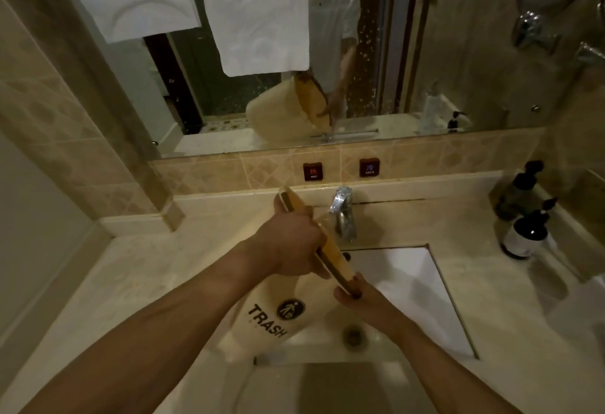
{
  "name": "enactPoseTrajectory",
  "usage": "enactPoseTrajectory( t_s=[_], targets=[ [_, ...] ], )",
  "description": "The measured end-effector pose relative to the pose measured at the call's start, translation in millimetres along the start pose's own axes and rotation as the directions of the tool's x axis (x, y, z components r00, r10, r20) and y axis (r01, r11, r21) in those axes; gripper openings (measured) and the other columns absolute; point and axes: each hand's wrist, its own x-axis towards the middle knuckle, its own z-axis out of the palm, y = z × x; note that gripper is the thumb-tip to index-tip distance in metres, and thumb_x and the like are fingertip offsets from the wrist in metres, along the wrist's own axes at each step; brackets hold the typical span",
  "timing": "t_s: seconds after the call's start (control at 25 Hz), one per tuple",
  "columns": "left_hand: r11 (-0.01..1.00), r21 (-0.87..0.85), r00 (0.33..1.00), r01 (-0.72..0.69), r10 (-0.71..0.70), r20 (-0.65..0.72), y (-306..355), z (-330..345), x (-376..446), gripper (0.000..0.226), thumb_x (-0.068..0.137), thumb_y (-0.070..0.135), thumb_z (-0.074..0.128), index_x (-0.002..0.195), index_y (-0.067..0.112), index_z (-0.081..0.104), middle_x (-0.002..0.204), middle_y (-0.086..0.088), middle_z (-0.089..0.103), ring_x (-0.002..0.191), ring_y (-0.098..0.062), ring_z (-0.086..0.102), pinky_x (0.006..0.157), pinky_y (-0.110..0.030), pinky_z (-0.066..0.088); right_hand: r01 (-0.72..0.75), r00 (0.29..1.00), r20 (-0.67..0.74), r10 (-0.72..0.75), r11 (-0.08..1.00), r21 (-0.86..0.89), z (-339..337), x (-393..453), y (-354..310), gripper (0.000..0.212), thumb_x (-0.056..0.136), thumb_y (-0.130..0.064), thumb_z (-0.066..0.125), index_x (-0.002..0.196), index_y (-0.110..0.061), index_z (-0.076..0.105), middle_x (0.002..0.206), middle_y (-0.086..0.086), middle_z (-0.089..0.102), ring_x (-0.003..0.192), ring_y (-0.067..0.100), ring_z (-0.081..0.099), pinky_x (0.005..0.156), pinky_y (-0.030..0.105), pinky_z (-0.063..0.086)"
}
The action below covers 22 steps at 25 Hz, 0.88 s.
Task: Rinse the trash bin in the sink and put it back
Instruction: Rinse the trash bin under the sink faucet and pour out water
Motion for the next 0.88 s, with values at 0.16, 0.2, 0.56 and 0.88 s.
enactPoseTrajectory(
  t_s=[0.16,0.2,0.56,0.88],
  targets=[
    [0.997,0.055,0.983,-0.053,0.042,0.177,14,-7,31,0.042,0.078,0.063,0.065,0.095,0.025,0.068,0.072,0.012,0.04,0.103,-0.016,0.053,0.088,-0.04,0.043,-0.015,0.998,0.062,0.001,0.975,0.223,24,10,25,0.059,0.085,-0.063,0.055,0.133,-0.031,0.045,0.126,-0.009,0.054,0.115,0.011,0.051,0.097,0.031,0.043],
    [0.995,0.078,0.978,-0.067,0.05,0.203,17,-7,36,0.044,0.078,0.063,0.065,0.097,0.024,0.068,0.07,0.011,0.039,0.101,-0.017,0.054,0.085,-0.039,0.042,-0.044,0.996,0.088,0.02,0.957,0.287,31,10,30,0.068,0.074,-0.074,0.057,0.129,-0.036,0.047,0.128,-0.009,0.053,0.117,0.013,0.051,0.097,0.037,0.046],
    [0.969,0.232,0.9,-0.084,-0.026,0.436,12,6,56,0.05,0.078,0.071,0.059,0.09,0.022,0.066,0.071,0.007,0.05,0.09,-0.021,0.057,0.09,-0.055,0.041,-0.174,0.972,0.222,0.071,0.855,0.488,58,27,51,0.108,0.038,-0.094,0.062,0.132,-0.045,0.038,0.133,-0.009,0.052,0.116,0.019,0.06,0.089,0.048,0.057],
    [0.965,0.236,0.87,-0.118,-0.014,0.493,25,-7,75,0.058,0.074,0.062,0.071,0.108,0.015,0.066,0.068,0.009,0.034,0.084,-0.016,0.044,0.101,-0.062,0.036,-0.258,0.944,0.323,0.066,0.758,0.599,79,36,51,0.105,0.053,-0.09,0.057,0.142,-0.041,0.032,0.151,-0.004,0.042,0.118,0.023,0.061,0.088,0.051,0.055]
  ],
)
